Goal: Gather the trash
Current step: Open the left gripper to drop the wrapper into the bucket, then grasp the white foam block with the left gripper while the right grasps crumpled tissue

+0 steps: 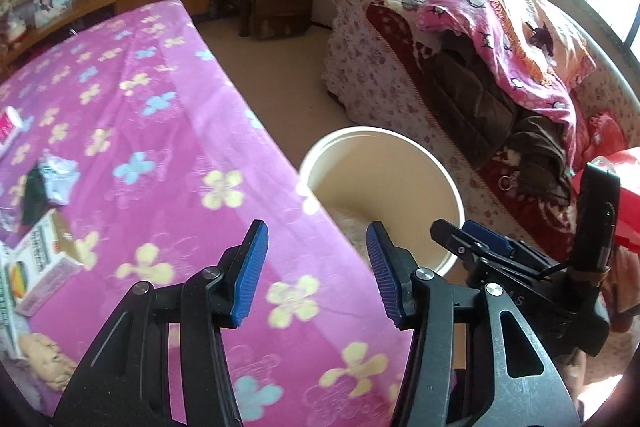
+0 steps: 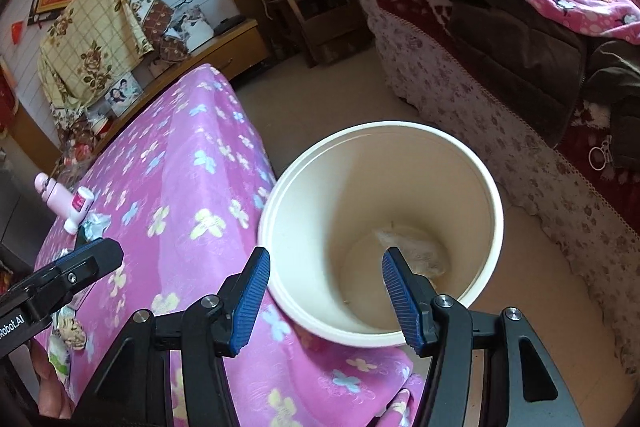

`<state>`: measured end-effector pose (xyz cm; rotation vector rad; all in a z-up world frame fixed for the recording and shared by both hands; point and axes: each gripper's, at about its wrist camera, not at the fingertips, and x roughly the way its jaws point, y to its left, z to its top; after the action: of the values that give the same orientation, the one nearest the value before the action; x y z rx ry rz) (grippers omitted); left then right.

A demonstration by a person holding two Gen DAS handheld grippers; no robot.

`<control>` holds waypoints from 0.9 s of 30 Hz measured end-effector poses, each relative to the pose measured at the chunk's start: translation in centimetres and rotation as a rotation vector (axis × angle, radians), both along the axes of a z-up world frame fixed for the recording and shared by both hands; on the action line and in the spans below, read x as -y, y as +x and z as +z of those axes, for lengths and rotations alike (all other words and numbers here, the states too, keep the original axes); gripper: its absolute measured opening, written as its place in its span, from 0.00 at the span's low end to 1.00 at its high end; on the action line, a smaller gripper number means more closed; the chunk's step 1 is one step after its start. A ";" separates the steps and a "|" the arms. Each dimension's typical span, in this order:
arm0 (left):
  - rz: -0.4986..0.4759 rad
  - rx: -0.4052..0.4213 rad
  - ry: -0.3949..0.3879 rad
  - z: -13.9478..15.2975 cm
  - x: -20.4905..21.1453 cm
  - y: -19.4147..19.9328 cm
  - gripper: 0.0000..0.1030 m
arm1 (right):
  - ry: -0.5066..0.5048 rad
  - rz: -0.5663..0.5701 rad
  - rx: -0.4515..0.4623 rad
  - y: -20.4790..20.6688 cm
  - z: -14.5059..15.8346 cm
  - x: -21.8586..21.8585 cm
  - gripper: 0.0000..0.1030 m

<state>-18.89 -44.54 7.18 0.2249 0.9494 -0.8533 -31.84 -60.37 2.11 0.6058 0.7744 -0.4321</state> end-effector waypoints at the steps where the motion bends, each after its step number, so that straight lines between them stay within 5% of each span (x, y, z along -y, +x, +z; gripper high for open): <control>1: 0.007 0.012 0.005 0.1 -0.4 -0.1 0.48 | -0.003 0.006 0.001 0.1 0.2 -0.3 0.55; 13: 0.105 0.107 0.027 1.8 -6.4 -0.3 0.48 | -0.044 0.090 0.026 1.5 2.7 -5.7 0.55; 27: 0.265 0.101 0.023 2.4 -16.1 0.8 0.48 | -0.115 0.252 0.047 4.8 5.0 -15.1 0.58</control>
<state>-18.05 -28.47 9.56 0.1565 0.8719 -0.5825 -27.08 -45.30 7.07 0.4028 0.7639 -0.2278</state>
